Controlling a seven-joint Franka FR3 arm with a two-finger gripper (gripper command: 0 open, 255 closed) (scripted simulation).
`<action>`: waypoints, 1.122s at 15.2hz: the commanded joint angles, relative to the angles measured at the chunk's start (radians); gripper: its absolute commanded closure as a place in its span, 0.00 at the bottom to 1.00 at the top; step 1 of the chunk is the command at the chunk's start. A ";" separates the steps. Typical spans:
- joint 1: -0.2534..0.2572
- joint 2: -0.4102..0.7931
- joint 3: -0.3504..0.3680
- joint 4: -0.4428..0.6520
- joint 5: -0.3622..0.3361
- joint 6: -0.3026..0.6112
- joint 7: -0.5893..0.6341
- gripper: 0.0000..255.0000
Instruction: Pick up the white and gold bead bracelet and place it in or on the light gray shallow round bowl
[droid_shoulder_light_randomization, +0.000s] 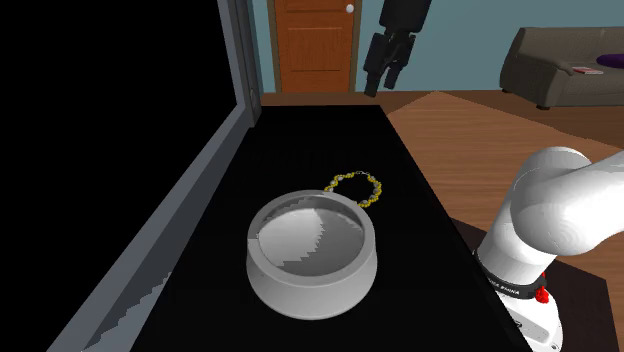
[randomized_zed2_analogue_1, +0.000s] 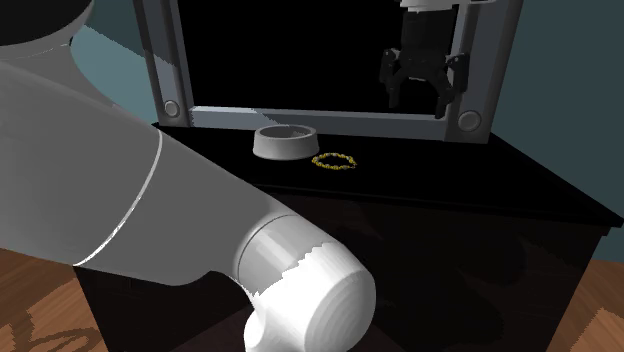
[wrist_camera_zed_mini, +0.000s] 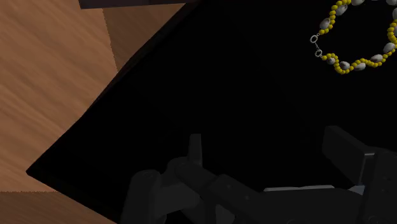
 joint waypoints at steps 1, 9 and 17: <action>0.000 0.000 0.000 0.000 0.000 0.000 0.000 0.00; -0.043 -0.069 0.241 -0.071 0.126 -0.084 0.446 0.00; -0.099 0.001 0.497 -0.023 0.296 -0.128 0.899 0.00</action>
